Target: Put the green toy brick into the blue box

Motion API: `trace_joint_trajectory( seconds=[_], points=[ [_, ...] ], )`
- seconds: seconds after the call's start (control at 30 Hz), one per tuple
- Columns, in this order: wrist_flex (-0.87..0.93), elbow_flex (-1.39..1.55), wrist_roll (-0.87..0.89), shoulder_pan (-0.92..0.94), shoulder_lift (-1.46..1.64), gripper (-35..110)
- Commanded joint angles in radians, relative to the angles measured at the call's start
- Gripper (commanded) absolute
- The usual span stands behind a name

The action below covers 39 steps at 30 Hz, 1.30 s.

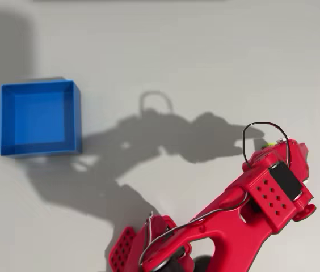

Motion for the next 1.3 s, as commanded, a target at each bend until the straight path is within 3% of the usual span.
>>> trace_joint_trajectory(
  seconds=[0.0, 0.77, 1.03, 1.27],
  points=[
    [-0.005, -0.072, 0.02, 0.029, -0.008, 26],
    [-0.103, -0.17, 0.071, 0.043, -0.239, 23],
    [-0.104, -0.206, 0.092, 0.043, -0.304, 6],
    [-0.104, -0.207, 0.089, 0.032, -0.31, 1]
  ],
)
